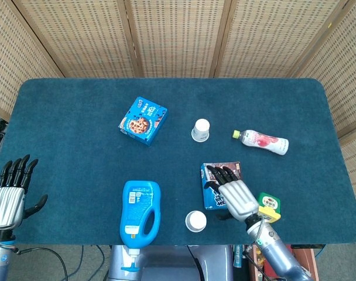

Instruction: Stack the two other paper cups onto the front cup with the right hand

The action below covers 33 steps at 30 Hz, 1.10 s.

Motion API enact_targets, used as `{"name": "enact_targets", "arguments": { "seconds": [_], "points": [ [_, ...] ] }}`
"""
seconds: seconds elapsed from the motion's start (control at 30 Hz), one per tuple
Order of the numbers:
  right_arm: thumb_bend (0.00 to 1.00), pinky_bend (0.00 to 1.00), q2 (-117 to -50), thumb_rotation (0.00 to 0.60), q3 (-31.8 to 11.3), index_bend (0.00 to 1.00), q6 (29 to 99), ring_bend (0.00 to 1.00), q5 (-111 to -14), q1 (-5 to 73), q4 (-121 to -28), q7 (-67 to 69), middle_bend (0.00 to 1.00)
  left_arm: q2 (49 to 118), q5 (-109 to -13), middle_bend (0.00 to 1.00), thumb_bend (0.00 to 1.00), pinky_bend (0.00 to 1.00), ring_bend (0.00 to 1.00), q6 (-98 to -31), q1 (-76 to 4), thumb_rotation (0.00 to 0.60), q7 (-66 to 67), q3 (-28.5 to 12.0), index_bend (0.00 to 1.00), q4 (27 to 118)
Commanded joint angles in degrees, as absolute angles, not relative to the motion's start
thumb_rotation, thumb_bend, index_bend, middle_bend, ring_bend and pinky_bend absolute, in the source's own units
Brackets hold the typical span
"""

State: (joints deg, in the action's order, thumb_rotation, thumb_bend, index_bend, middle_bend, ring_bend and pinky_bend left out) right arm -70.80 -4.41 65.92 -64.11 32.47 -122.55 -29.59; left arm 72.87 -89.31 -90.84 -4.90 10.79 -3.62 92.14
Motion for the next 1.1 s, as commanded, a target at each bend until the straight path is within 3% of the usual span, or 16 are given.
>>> {"name": "enact_targets", "arguments": {
  "seconds": [0.03, 0.3, 0.63, 1.1],
  "points": [
    [0.13, 0.02, -68.9, 0.6, -7.2, 0.33, 65.5, 0.0, -61.3, 34.0, -121.0, -29.1, 0.0, 72.9, -89.3, 0.0, 0.27, 0.0, 0.0, -90.9, -4.9, 0.6, 10.7, -3.6, 0.0, 92.1],
    [0.13, 0.02, -69.4, 0.6, -12.7, 0.33, 61.4, 0.0, -53.7, 38.8, -112.4, -27.1, 0.0, 73.0, -88.8, 0.0, 0.27, 0.0, 0.0, -90.7, -4.9, 0.6, 10.7, -3.8, 0.0, 91.8],
    [0.13, 0.02, -74.0, 0.6, -14.9, 0.17, 55.9, 0.0, -47.4, 45.1, -103.2, -27.3, 0.0, 73.3, -88.3, 0.0, 0.27, 0.0, 0.0, -90.1, -5.2, 0.6, 11.0, -4.0, 0.0, 91.3],
    [0.13, 0.02, -83.3, 0.6, -16.9, 0.22, 49.3, 0.0, -40.8, 53.4, -86.2, -26.0, 0.0, 74.1, -86.5, 0.0, 0.27, 0.0, 0.0, -88.1, -6.0, 0.6, 9.8, -4.4, 0.0, 89.5]
  ]
}}
